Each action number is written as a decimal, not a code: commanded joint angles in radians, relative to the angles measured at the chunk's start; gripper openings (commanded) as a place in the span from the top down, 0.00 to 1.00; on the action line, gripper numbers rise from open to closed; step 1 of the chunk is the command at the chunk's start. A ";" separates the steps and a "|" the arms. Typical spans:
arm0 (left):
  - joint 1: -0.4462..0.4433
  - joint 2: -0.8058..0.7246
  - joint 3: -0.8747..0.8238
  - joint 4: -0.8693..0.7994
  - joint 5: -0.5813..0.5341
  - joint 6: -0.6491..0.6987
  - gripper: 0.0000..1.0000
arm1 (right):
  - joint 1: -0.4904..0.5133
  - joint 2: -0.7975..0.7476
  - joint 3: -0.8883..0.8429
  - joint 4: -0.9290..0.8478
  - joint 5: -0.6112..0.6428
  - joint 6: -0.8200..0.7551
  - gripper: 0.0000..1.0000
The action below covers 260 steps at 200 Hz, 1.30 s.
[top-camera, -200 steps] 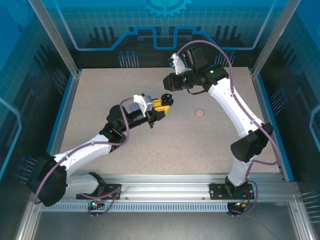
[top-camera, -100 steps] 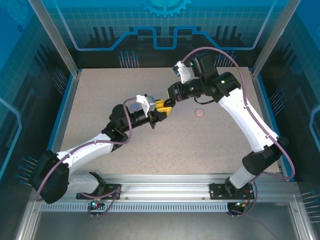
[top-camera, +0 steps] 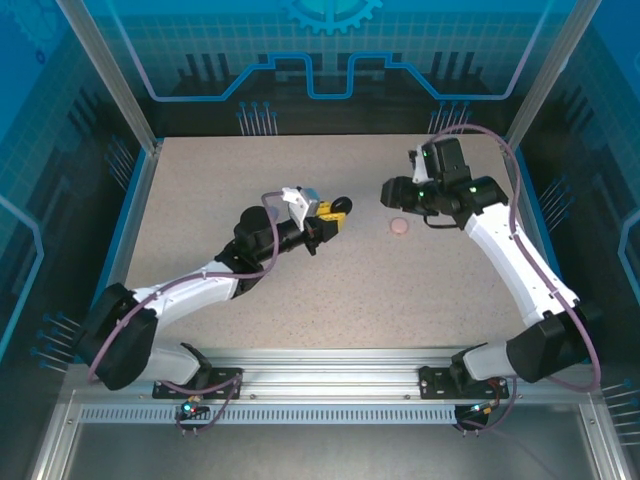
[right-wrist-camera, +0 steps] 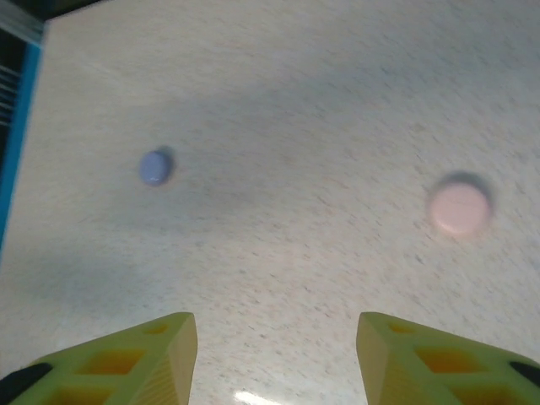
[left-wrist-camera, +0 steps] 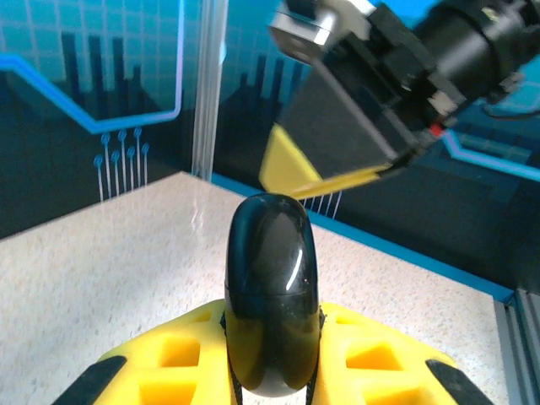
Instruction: Insert wireless bluetooth earbuds into charging case
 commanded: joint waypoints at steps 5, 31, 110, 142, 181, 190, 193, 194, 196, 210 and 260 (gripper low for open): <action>0.001 0.070 -0.015 0.004 -0.068 -0.084 1.00 | -0.005 -0.085 -0.143 0.102 0.026 0.056 0.44; 0.001 0.153 -0.007 0.010 -0.098 -0.134 1.00 | -0.003 -0.171 -0.314 0.172 0.036 0.070 0.40; 0.001 0.384 0.114 -0.080 -0.164 -0.264 1.00 | -0.005 -0.381 -0.604 0.233 0.078 0.045 0.01; 0.000 0.471 0.177 -0.130 -0.181 -0.321 1.00 | -0.010 -0.396 -0.604 0.213 0.080 0.015 0.00; 0.001 0.554 0.289 -0.257 -0.204 -0.358 1.00 | -0.021 -0.399 -0.604 0.209 0.067 0.004 0.00; 0.001 0.569 0.312 -0.286 -0.208 -0.358 1.00 | -0.023 -0.402 -0.604 0.208 0.064 0.003 0.00; 0.001 0.573 0.319 -0.297 -0.210 -0.357 1.00 | -0.023 -0.402 -0.604 0.207 0.063 0.003 0.00; 0.002 0.575 0.322 -0.300 -0.210 -0.358 1.00 | -0.024 -0.403 -0.604 0.207 0.063 0.003 0.00; 0.002 0.578 0.328 -0.306 -0.210 -0.357 1.00 | -0.024 -0.404 -0.603 0.208 0.063 0.002 0.00; 0.004 0.599 0.368 -0.364 -0.223 -0.358 1.00 | -0.028 -0.410 -0.603 0.208 0.060 0.001 0.00; 0.034 0.668 0.462 -0.469 -0.207 -0.384 1.00 | -0.040 -0.415 -0.595 0.206 0.048 0.004 0.00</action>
